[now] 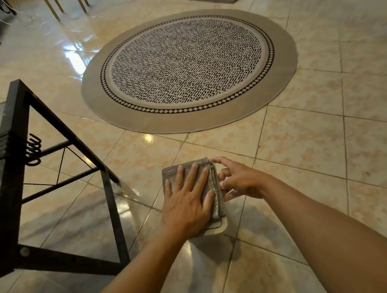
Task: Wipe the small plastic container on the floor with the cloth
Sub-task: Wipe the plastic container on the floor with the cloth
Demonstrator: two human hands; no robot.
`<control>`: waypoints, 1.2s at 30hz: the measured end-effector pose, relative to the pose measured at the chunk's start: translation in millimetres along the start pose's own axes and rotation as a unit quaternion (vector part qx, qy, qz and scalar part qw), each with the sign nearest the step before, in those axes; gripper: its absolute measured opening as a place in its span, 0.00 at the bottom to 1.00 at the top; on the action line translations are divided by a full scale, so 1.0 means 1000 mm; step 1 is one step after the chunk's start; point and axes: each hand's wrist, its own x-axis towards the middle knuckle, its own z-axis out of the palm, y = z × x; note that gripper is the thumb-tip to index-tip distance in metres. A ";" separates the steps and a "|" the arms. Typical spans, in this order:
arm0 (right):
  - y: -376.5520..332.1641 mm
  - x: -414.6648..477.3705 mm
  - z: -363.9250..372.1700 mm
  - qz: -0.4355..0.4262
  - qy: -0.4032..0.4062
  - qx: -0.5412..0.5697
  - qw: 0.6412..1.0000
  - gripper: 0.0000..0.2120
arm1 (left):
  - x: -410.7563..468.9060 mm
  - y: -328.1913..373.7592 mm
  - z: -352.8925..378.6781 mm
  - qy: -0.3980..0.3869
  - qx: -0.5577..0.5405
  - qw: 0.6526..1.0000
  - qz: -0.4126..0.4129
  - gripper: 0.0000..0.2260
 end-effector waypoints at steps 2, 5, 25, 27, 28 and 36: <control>0.000 -0.001 0.001 -0.002 0.003 0.004 1.000 0.38 | 0.002 -0.006 -0.003 -0.010 -0.016 1.000 -0.015 0.29; -0.001 -0.002 0.001 -0.003 0.005 0.012 1.000 0.38 | -0.018 -0.002 -0.001 -0.017 -0.022 0.999 -0.029 0.29; -0.001 0.000 0.001 0.001 0.003 0.004 1.000 0.38 | 0.019 -0.005 0.001 0.014 -0.017 0.999 -0.031 0.27; -0.001 0.000 0.001 0.005 0.008 0.015 1.000 0.38 | 0.011 -0.013 0.002 0.009 -0.039 0.997 -0.063 0.27; 0.000 0.001 0.000 0.006 0.008 0.020 1.000 0.38 | 0.001 -0.011 0.004 0.008 -0.034 0.997 -0.063 0.27; 0.000 0.001 0.002 -0.001 -0.002 0.002 1.000 0.39 | 0.020 0.006 0.008 0.028 -0.006 0.999 -0.031 0.27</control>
